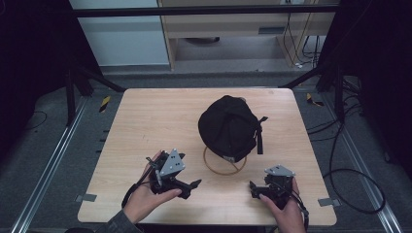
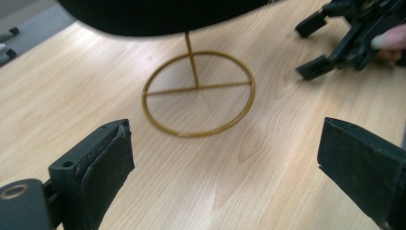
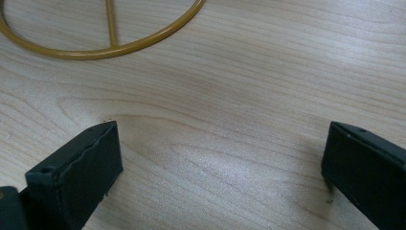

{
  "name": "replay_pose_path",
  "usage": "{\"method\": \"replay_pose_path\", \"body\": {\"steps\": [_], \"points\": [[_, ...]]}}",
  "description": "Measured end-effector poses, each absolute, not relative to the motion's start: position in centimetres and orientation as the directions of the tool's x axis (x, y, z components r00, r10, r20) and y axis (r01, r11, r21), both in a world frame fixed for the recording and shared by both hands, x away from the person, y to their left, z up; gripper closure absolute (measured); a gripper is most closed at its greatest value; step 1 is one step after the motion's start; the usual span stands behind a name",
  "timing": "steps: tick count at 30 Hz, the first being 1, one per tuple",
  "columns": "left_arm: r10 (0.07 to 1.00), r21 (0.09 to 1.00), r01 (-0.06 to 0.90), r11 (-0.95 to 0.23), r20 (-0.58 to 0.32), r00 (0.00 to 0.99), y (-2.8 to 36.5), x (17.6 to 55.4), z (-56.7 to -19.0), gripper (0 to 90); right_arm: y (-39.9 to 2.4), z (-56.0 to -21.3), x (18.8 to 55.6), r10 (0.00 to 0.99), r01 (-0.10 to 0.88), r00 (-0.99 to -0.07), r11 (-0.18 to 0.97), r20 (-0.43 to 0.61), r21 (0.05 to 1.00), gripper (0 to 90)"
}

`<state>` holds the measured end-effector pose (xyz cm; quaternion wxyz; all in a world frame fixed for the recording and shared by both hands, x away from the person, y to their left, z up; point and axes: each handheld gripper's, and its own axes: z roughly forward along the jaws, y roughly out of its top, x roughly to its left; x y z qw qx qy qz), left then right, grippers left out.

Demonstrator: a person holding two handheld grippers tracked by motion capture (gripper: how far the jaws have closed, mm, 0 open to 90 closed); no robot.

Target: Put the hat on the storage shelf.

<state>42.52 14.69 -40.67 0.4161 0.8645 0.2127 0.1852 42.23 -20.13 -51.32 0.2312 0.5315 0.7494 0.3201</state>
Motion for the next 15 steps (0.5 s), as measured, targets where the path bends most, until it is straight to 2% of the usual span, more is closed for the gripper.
{"method": "replay_pose_path", "body": {"steps": [15], "points": [[0.585,0.761,0.297,-0.577,0.131,0.800,17.9,44.5,-45.1,4.6,-20.1,-51.3,42.2,0.945,0.649,-0.328,0.230,-0.006,0.725,0.4]]}}
